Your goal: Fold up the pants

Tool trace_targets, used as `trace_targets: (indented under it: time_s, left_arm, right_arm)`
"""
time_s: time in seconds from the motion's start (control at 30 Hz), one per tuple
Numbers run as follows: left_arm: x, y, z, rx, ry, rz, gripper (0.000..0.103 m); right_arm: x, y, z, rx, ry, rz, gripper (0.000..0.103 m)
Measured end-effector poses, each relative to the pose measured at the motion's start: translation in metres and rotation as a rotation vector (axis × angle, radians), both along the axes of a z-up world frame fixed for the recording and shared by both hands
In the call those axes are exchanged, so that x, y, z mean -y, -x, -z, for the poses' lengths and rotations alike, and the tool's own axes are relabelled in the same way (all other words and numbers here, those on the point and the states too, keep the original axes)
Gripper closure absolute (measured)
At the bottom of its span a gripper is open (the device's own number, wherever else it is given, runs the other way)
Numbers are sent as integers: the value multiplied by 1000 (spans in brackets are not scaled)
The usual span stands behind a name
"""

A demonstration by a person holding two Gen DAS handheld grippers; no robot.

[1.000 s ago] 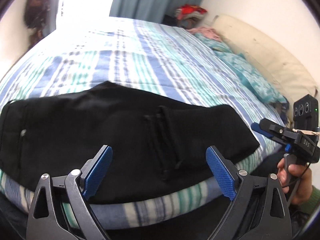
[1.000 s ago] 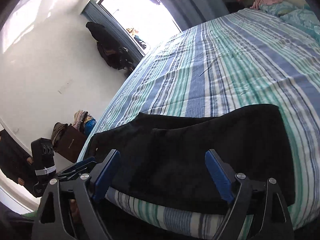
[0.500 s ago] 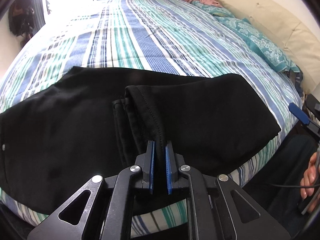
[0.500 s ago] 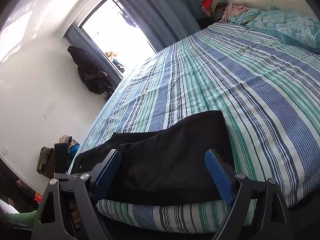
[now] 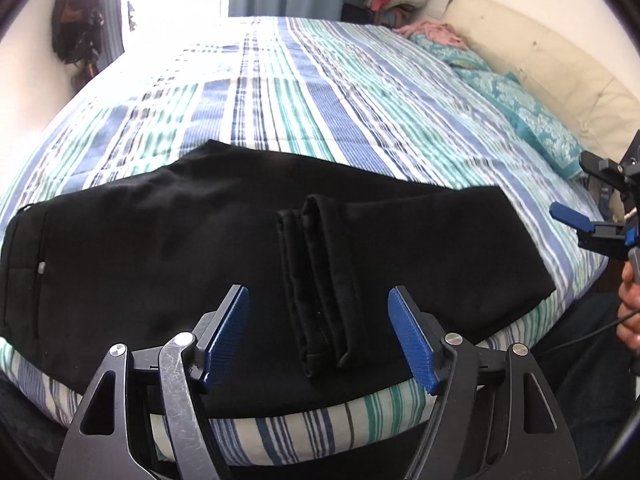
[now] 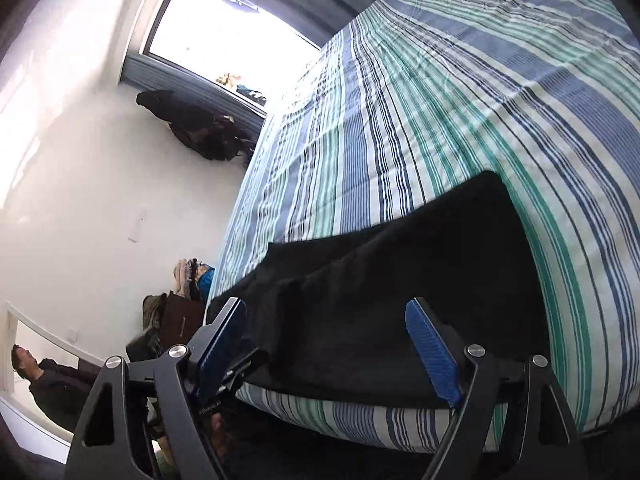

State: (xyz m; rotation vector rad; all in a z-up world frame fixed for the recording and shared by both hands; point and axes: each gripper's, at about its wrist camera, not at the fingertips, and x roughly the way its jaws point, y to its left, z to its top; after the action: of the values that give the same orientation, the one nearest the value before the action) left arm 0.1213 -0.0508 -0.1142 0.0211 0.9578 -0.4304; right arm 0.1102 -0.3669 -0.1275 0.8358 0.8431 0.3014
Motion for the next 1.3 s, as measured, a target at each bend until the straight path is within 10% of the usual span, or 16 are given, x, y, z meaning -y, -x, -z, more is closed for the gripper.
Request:
trace_targets:
  time_s: [0.1, 0.27, 0.53, 0.73, 0.8, 0.87, 1.03, 1.3]
  left_arm:
    - [-3, -2, -11, 36, 22, -16, 29]
    - [-3, 3, -12, 49, -4, 1, 29]
    - [0, 6, -7, 21, 69, 12, 22]
    - [15, -2, 16, -50, 28, 23, 23]
    - [6, 6, 10, -12, 28, 24, 22]
    - [-2, 13, 5, 28, 9, 13, 20]
    - [-14, 6, 3, 17, 9, -53, 17]
    - [-34, 15, 7, 29, -18, -107, 14]
  right_arm:
    - [29, -37, 0, -49, -81, 14, 19]
    - [53, -90, 89, -357, -175, 47, 22]
    - [36, -30, 15, -161, -202, -38, 10]
    - [19, 24, 85, -321, -267, 2, 13]
    - [21, 37, 80, -227, -308, 64, 13]
    - [13, 47, 49, -91, -198, 78, 13]
    - [-42, 64, -18, 92, 504, 136, 4]
    - [-56, 55, -2, 43, 647, 96, 4]
